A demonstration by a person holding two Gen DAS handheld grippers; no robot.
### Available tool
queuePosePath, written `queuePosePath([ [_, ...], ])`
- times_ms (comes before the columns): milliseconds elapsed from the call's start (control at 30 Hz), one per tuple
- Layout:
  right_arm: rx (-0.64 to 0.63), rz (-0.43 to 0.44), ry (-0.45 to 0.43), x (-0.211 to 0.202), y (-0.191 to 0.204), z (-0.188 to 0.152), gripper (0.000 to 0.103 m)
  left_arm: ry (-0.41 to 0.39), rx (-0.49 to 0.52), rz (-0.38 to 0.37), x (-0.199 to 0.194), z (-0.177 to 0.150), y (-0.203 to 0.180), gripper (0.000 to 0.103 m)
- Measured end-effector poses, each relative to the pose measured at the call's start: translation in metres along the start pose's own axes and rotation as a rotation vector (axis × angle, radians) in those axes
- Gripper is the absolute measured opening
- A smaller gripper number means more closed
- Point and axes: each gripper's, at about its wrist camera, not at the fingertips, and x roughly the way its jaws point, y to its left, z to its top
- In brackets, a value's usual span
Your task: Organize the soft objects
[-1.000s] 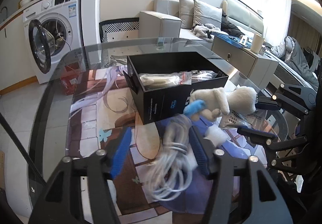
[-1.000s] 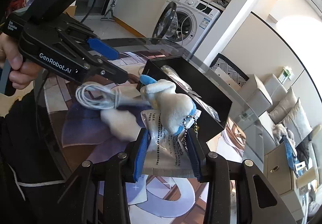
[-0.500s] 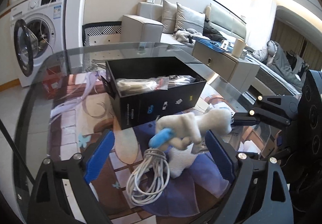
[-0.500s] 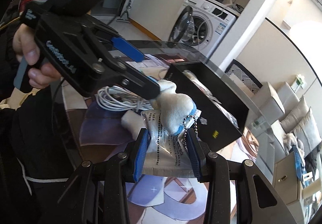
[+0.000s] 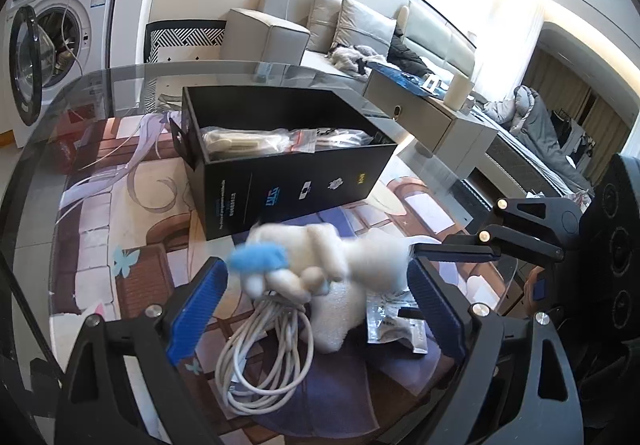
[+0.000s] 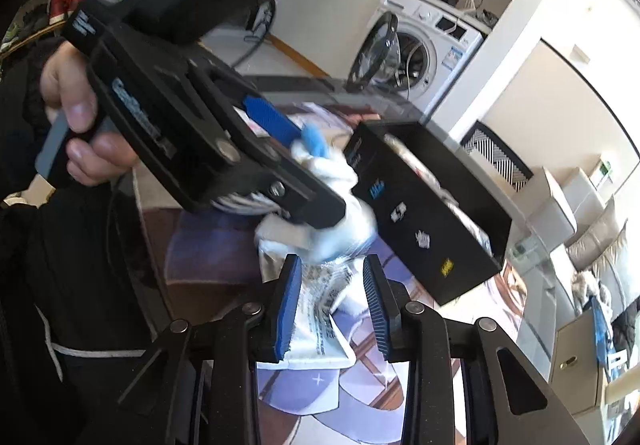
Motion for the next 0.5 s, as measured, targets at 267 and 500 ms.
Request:
queuePosePath([
  [267, 0.055, 0.091, 0.086, 0.015, -0.006, -0.009, 0.049, 0.016, -0.004, 0.045, 0.006, -0.001, 0.004, 0.092],
  [500, 0.071, 0.133, 0.114, 0.024, -0.003, -0.013, 0.058, 0.018, -0.017, 0.053, 0.008, -0.001, 0.009, 0.092],
])
